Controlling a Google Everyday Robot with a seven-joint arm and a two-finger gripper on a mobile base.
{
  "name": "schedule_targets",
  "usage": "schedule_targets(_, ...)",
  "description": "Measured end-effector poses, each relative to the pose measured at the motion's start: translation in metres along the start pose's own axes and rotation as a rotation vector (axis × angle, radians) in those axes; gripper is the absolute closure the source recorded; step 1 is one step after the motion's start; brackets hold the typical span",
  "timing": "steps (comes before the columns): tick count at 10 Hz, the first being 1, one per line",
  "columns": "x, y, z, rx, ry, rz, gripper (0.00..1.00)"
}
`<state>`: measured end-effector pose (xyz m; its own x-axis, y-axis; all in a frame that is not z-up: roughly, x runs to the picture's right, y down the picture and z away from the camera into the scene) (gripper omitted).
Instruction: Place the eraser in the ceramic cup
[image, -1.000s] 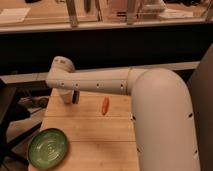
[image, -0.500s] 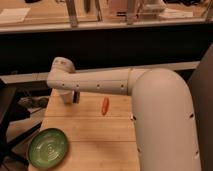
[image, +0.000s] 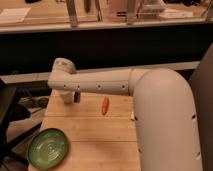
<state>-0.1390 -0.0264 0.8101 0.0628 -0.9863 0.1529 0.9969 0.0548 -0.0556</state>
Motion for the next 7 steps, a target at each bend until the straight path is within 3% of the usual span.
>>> schedule_targets(1, 0.005, -0.001, 0.000, 0.050, -0.017, 0.024, 1.00)
schedule_targets(4, 0.025, -0.008, 0.006, 0.294, -0.087, 0.093, 1.00)
schedule_targets(5, 0.032, -0.011, 0.008, 0.330, -0.113, 0.104, 1.00)
schedule_targets(7, 0.046, -0.018, 0.011, 0.367, -0.144, 0.114, 1.00)
